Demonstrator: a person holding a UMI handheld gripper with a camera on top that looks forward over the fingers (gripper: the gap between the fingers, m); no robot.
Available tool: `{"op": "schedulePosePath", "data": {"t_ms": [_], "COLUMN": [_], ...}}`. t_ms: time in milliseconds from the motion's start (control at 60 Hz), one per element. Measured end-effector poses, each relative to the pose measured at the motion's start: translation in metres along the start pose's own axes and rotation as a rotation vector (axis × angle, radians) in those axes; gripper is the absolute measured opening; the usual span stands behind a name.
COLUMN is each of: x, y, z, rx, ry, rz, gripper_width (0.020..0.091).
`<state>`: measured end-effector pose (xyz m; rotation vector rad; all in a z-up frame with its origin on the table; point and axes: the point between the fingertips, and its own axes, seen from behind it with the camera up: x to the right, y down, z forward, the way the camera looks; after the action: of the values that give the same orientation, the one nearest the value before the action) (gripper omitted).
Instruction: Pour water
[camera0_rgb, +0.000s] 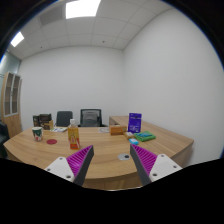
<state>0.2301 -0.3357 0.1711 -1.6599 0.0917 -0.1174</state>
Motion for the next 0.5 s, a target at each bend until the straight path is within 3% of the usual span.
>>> {"op": "schedulePosePath", "data": {"t_ms": [250, 500], "x": [-0.026, -0.113], "y": [0.005, 0.010], "z": [0.018, 0.094], "rx": [-0.025, -0.099], "ry": [-0.040, -0.163], "rz": [-0.019, -0.036], "gripper_width": [0.0807, 0.0807]}}
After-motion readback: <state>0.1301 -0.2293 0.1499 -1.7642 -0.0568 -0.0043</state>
